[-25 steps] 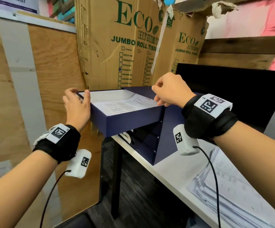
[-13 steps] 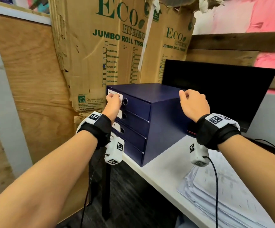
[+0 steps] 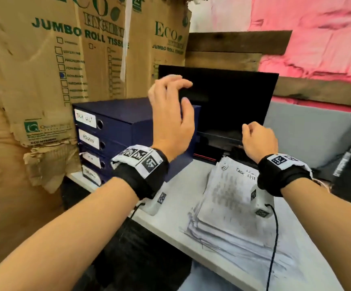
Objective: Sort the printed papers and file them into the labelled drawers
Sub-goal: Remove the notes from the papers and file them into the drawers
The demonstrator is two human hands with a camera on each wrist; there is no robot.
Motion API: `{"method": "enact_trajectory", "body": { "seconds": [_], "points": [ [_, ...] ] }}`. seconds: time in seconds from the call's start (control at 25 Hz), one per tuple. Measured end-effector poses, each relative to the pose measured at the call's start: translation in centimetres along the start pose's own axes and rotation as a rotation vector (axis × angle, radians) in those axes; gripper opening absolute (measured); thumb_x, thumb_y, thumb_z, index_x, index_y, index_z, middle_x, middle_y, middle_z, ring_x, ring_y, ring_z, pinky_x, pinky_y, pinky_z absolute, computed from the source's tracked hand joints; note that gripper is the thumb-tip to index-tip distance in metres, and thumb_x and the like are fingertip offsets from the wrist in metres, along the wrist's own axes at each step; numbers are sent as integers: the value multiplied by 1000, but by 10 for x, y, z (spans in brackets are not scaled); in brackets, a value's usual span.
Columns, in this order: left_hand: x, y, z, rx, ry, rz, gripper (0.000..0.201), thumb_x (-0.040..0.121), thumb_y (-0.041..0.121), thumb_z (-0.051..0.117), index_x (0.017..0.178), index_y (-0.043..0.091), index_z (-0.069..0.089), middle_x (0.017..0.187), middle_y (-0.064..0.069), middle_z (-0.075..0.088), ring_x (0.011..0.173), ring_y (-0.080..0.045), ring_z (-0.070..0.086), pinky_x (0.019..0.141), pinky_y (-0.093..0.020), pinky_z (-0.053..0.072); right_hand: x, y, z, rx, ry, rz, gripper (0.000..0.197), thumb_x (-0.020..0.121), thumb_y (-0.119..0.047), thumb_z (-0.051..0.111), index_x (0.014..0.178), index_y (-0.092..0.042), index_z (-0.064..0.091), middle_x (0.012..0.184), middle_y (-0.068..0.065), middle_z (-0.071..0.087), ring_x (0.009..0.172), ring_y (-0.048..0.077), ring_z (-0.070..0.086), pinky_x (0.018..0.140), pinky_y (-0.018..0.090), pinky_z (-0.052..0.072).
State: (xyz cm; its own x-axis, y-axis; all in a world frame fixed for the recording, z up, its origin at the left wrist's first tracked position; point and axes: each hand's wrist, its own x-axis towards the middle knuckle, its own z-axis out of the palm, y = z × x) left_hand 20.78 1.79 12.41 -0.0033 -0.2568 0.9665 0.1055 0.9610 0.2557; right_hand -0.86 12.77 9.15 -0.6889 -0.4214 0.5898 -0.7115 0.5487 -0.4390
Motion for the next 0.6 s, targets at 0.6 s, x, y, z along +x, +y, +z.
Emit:
{"method": "enact_trajectory", "body": {
  "seconds": [0.6],
  "points": [
    [-138, -83, 183, 427, -891, -352, 30, 94, 18, 44, 120, 15, 60, 117, -4, 57, 113, -26, 42, 100, -32, 34, -7, 87, 49, -265, 105, -7, 14, 92, -20, 51, 89, -13, 62, 90, 8, 64, 91, 31, 54, 78, 40, 42]
  ]
}}
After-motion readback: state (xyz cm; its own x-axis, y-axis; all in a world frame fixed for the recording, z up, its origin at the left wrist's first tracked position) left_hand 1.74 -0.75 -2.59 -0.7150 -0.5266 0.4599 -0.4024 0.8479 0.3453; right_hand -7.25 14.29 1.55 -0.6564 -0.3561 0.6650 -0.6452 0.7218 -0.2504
